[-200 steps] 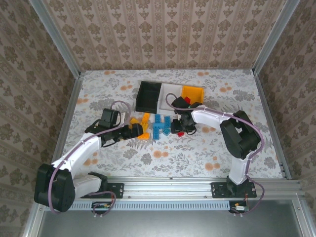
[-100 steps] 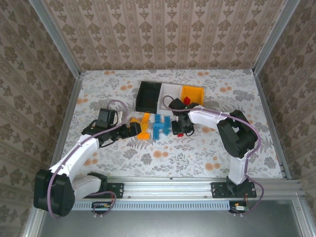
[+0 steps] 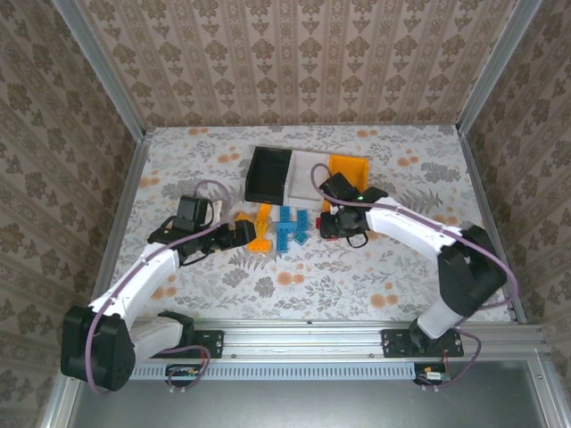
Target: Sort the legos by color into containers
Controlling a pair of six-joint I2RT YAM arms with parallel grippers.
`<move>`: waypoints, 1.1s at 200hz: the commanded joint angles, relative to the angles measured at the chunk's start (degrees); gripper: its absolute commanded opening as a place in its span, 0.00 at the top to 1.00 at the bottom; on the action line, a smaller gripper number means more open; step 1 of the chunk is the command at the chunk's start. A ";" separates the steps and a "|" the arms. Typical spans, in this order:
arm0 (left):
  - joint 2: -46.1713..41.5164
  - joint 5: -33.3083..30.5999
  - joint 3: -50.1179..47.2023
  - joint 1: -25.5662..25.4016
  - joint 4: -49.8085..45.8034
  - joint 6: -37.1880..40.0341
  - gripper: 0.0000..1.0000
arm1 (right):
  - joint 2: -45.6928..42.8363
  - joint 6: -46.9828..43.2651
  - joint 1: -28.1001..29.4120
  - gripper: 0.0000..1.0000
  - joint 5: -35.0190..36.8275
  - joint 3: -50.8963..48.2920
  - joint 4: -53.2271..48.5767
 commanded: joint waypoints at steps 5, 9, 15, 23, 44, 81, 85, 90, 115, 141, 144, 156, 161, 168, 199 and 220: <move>1.43 2.09 0.59 0.40 1.60 -0.44 0.00 | -4.18 0.06 -3.21 0.67 1.83 3.21 -3.49; 1.61 2.27 0.63 0.39 1.81 -0.48 0.00 | -4.27 -0.25 -4.03 0.67 1.92 3.92 -3.40; 1.87 2.42 0.62 0.44 2.12 -0.55 0.00 | -4.10 -0.59 -5.38 0.67 1.96 5.05 -3.63; 2.17 2.64 0.59 0.41 2.46 -0.62 0.00 | -3.19 -0.93 -7.20 0.67 1.82 7.17 -4.22; 2.63 3.04 0.58 0.33 2.49 -0.49 0.00 | 1.30 -2.33 -10.97 0.67 1.70 13.14 -4.63; 2.38 3.43 1.59 0.38 0.01 0.79 0.00 | 13.10 -3.83 -15.08 0.66 1.35 22.48 -4.85; 2.24 3.39 1.68 0.36 -0.26 0.90 0.00 | 14.22 -4.05 -15.28 0.66 1.50 23.18 -4.80; 1.99 3.39 1.66 0.35 -0.36 0.93 0.00 | 15.52 -4.22 -15.50 0.66 1.61 23.93 -4.55; 1.31 2.94 1.27 0.48 -0.15 0.76 0.00 | 21.05 -4.52 -16.47 0.66 0.66 27.73 -4.57; 2.68 3.21 1.57 0.48 0.08 0.96 0.00 | 24.62 -4.63 -16.73 0.66 0.08 29.79 -4.51; 2.90 3.33 1.64 0.48 0.06 1.00 0.00 | 24.84 -4.58 -16.75 0.66 -0.05 29.83 -4.46; 3.49 3.43 1.70 0.48 0.06 1.19 0.00 | 25.39 -4.50 -16.80 0.66 -0.38 29.85 -4.18; 3.59 3.41 1.66 0.55 0.10 1.19 0.00 | 25.52 -4.45 -16.84 0.66 -0.49 29.89 -4.03; 3.71 3.43 1.54 0.48 0.22 1.16 0.00 | 25.70 -4.36 -16.82 0.66 -0.57 29.78 -3.93; 3.69 3.34 1.25 0.46 0.70 0.60 0.00 | 25.46 -4.52 -16.84 0.64 -0.54 29.50 -3.83; 3.64 3.41 1.07 0.55 0.76 0.49 0.00 | 25.16 -4.66 -16.78 0.60 -0.40 29.54 -4.10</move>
